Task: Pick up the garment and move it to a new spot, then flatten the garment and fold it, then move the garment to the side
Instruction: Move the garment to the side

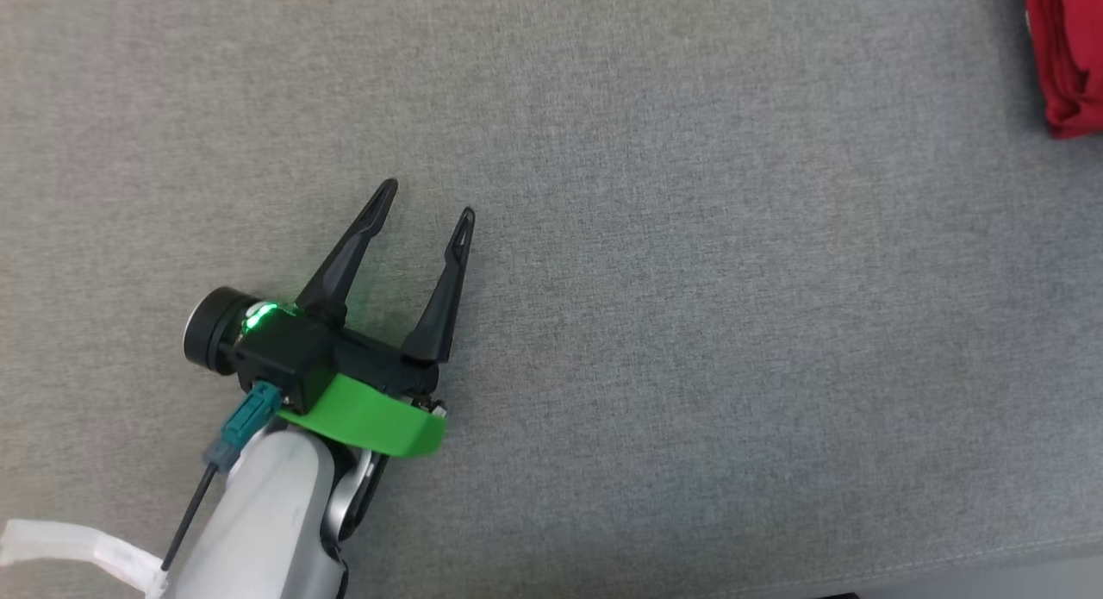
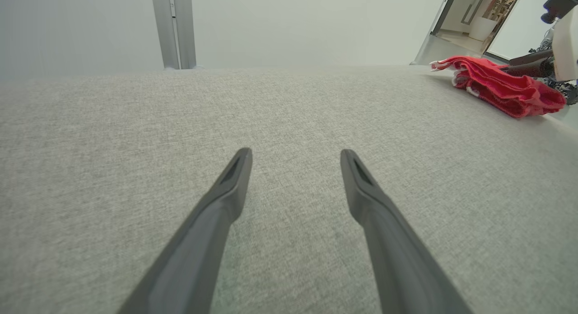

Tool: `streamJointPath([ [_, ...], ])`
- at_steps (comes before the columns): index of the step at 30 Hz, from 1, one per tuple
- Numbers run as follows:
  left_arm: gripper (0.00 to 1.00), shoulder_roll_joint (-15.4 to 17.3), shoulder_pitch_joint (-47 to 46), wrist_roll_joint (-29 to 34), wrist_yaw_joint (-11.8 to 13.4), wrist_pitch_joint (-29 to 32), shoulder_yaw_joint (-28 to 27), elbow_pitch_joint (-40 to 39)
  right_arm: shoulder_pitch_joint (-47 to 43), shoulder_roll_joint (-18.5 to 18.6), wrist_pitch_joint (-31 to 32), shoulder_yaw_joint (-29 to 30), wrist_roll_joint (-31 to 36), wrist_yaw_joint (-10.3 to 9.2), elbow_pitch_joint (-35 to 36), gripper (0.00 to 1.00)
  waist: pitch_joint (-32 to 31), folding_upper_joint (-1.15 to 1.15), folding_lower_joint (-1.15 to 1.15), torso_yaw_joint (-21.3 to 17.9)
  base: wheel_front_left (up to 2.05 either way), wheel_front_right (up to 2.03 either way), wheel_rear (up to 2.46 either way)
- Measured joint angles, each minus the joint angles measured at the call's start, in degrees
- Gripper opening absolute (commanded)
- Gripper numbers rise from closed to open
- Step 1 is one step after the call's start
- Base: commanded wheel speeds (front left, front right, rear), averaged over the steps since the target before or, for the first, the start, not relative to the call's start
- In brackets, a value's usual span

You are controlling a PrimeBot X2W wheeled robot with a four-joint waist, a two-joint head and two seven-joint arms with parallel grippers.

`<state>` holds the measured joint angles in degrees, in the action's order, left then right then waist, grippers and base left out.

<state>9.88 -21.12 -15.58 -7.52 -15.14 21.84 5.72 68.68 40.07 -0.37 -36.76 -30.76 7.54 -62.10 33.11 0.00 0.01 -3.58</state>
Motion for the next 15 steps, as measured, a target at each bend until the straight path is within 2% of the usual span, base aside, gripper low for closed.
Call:
streamJointPath([
  [4,1.00,-1.22,2.60,-0.57,0.00,0.00,-1.86,0.35,-1.05,-1.40,-6.42,1.19,-0.36,0.00,-0.45,1.00,-3.49,0.00,0.00,0.70,0.00,0.00,0.00],
  [8,1.00,-2.08,5.94,-0.92,0.00,0.00,-4.85,0.47,-5.53,-3.57,-11.26,1.60,-2.47,0.00,2.02,1.00,-8.19,0.00,0.00,1.02,0.00,0.00,0.00],
  [15,1.00,-2.71,11.83,0.19,0.27,0.00,-10.84,0.32,-16.87,-6.36,-14.37,4.11,-8.82,0.00,14.47,1.00,-17.92,0.00,-0.01,1.42,0.00,0.00,0.00],
])
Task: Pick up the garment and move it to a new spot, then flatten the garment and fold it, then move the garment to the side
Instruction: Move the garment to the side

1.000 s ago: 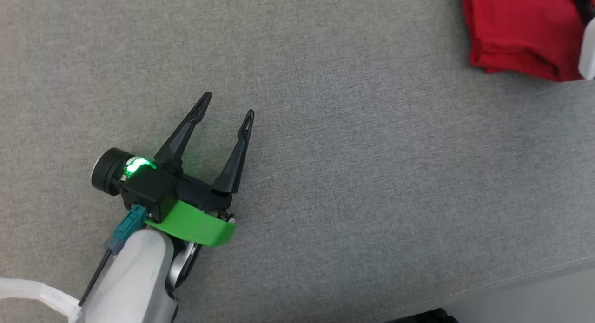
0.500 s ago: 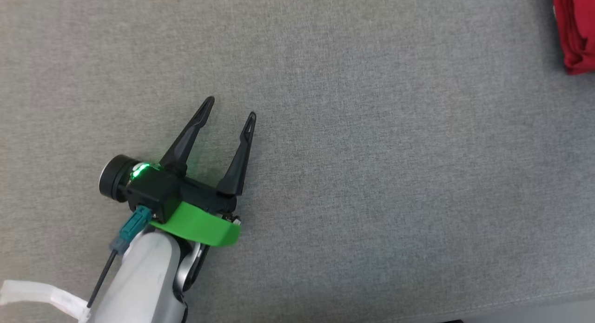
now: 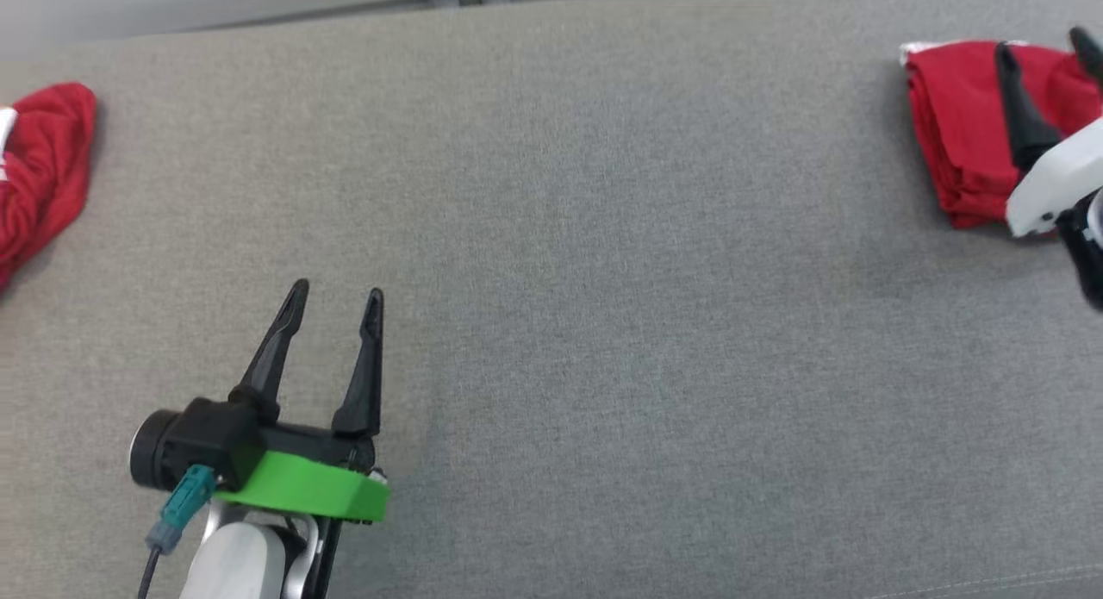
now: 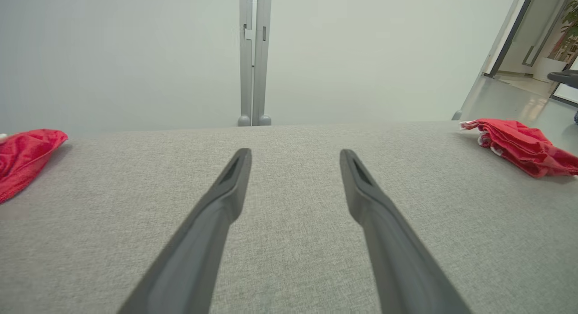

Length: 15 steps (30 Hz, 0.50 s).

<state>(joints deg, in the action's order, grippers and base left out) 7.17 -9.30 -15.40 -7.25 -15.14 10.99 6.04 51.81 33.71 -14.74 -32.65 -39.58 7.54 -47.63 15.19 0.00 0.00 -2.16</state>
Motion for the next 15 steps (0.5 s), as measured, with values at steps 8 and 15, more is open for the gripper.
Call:
streamJointPath([
  [8,1.00,-0.99,4.90,0.58,1.22,0.00,-5.38,-0.36,-15.49,-2.27,-0.31,6.92,0.93,0.00,16.36,1.00,-9.29,0.00,0.00,0.65,0.00,0.00,0.00],
  [15,1.00,-2.59,6.47,0.84,1.63,0.00,-8.25,0.69,-32.09,-9.68,-0.32,19.80,9.06,-0.01,28.00,1.00,-14.10,0.00,0.00,1.55,0.00,0.00,0.00],
])
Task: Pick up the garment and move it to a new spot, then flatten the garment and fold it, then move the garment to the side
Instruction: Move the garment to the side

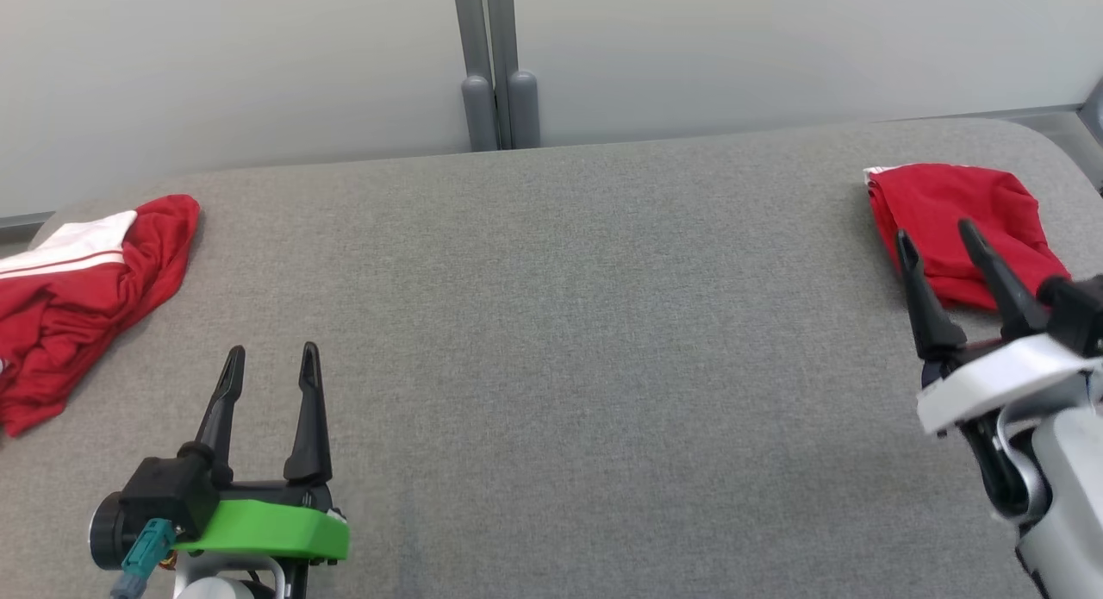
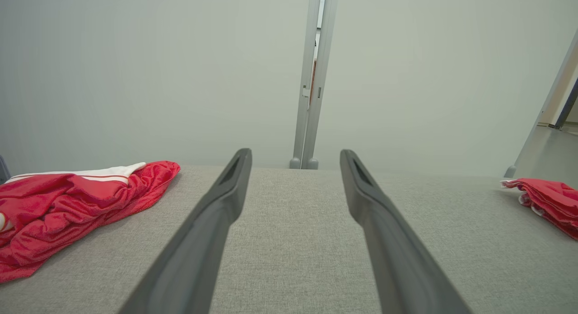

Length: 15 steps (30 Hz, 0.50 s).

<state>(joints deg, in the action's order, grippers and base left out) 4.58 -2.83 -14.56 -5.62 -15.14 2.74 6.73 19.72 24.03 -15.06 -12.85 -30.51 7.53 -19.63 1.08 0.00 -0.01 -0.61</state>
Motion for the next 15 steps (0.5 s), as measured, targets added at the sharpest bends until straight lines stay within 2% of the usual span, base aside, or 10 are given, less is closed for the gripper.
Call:
streamJointPath([
  [5,1.00,-0.71,0.27,0.53,-0.46,0.00,-0.26,1.09,-8.92,-5.88,0.01,4.94,3.81,0.01,4.59,1.00,-0.58,0.00,0.00,0.57,0.00,0.00,0.00],
  [8,1.00,-1.13,0.73,0.59,-0.68,0.00,-0.49,1.40,-11.38,-7.37,0.00,7.03,5.42,-0.02,6.15,1.00,-0.35,0.00,0.00,0.36,0.00,0.00,0.00],
  [15,1.00,-1.54,0.80,0.71,-1.01,0.00,-0.59,1.91,-12.59,-9.18,0.00,7.14,7.56,-0.02,7.27,1.00,-0.04,0.00,0.00,-0.14,0.00,0.00,0.00],
])
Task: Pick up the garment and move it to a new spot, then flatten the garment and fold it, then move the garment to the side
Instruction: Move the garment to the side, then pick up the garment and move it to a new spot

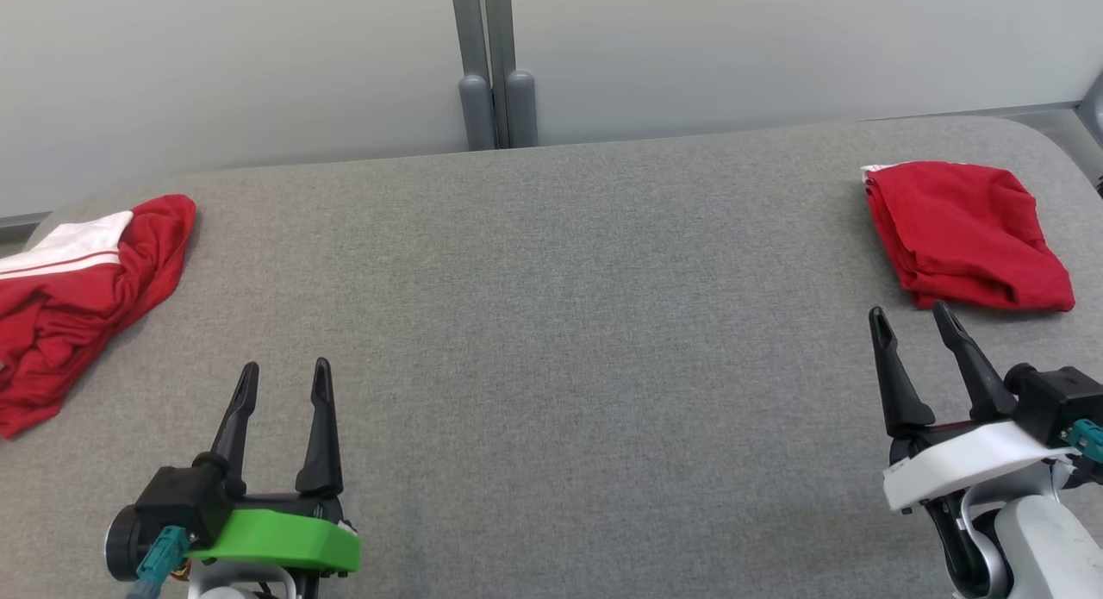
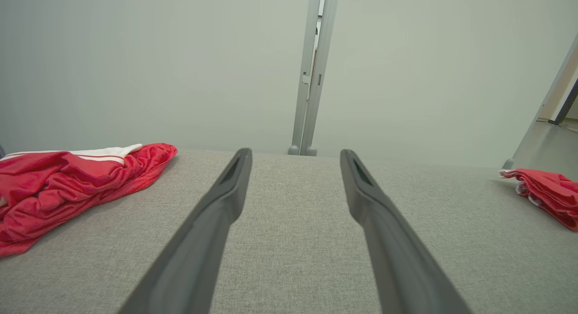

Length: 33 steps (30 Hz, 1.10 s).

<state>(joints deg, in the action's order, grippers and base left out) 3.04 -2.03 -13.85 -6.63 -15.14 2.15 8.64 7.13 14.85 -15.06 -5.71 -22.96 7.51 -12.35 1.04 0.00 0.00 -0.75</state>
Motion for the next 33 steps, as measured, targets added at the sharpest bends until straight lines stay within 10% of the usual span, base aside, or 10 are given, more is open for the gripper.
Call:
streamJointPath([
  [33,1.00,-0.18,-1.29,1.89,0.35,0.00,-5.91,3.35,2.60,-1.57,0.00,-10.09,-2.59,0.01,-0.19,1.00,2.06,0.00,0.00,21.25,0.00,0.00,0.00],
])
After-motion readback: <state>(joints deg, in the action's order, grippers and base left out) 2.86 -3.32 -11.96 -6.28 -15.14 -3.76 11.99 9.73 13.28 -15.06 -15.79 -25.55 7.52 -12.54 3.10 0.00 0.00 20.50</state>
